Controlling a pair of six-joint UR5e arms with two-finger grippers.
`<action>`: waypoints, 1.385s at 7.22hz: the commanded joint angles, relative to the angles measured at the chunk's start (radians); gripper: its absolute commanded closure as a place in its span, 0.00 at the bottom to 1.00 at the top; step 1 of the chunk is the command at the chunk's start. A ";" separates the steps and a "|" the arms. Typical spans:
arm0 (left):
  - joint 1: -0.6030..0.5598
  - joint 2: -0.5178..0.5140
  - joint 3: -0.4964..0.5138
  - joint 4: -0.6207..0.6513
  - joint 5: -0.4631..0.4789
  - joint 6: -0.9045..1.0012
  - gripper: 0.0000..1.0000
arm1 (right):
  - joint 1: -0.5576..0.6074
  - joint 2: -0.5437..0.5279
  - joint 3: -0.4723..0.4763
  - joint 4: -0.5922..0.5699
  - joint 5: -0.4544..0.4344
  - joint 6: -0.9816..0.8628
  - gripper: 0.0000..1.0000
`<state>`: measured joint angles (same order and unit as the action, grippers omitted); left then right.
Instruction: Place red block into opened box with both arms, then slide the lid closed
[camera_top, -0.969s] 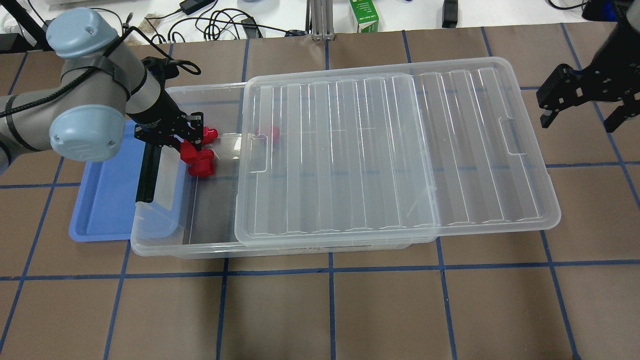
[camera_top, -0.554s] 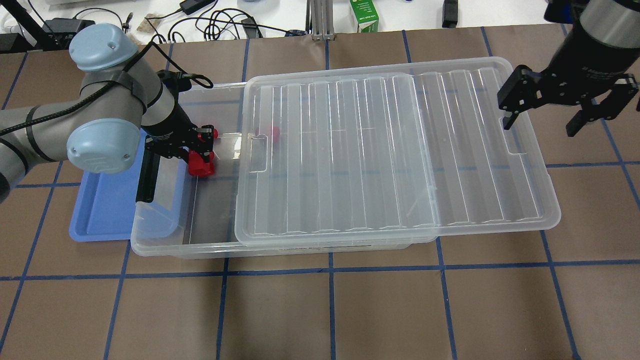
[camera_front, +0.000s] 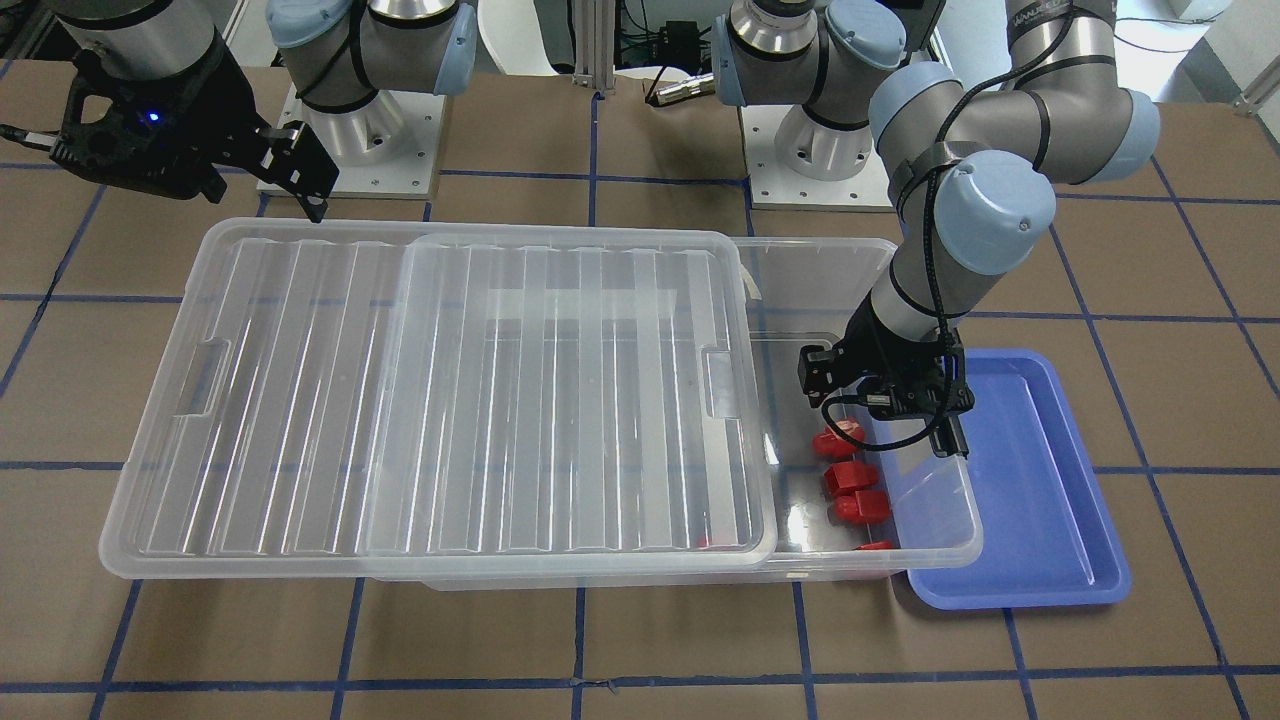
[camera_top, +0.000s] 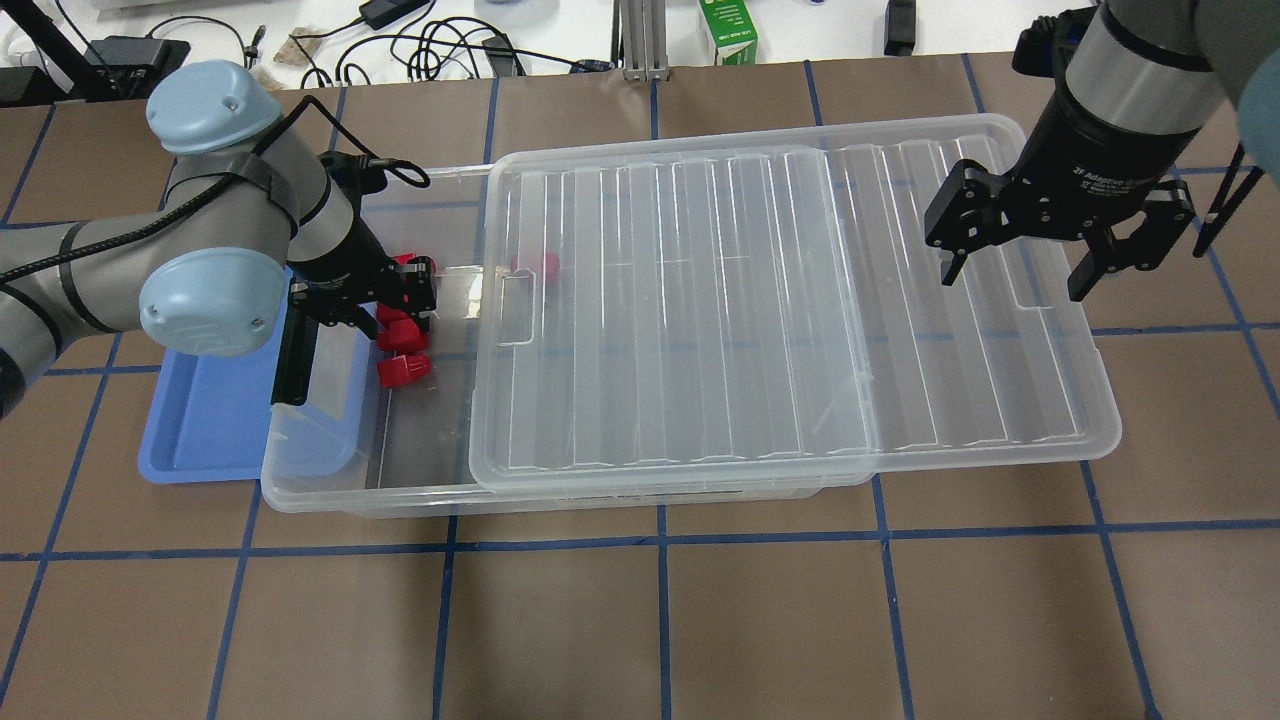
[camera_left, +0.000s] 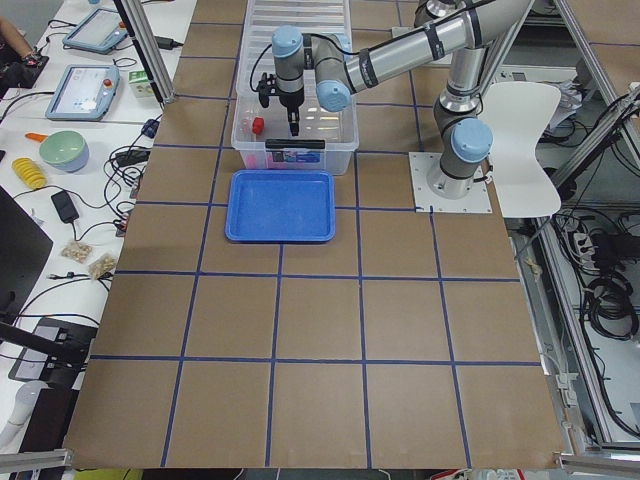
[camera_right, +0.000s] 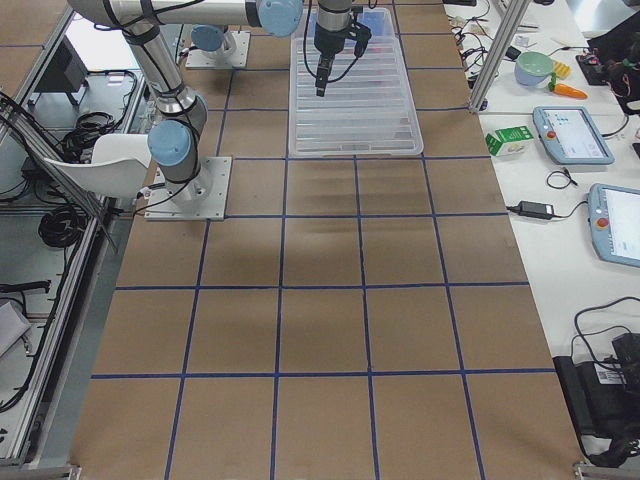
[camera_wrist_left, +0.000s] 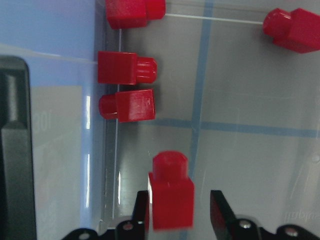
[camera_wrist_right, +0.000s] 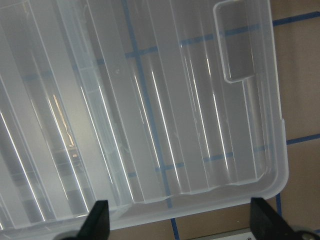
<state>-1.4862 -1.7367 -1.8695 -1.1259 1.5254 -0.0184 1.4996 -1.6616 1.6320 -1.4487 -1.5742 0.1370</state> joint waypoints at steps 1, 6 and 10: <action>0.001 0.003 0.012 -0.003 0.001 -0.002 0.00 | 0.016 -0.013 0.002 0.001 0.000 0.007 0.00; -0.003 0.101 0.349 -0.420 0.013 -0.002 0.00 | -0.072 0.002 -0.012 -0.030 -0.012 -0.089 0.00; -0.082 0.118 0.368 -0.410 0.092 0.014 0.00 | -0.304 0.110 0.002 -0.188 -0.021 -0.462 0.00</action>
<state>-1.5651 -1.6116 -1.4985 -1.5418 1.6154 -0.0153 1.2430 -1.5973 1.6301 -1.5826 -1.5887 -0.2364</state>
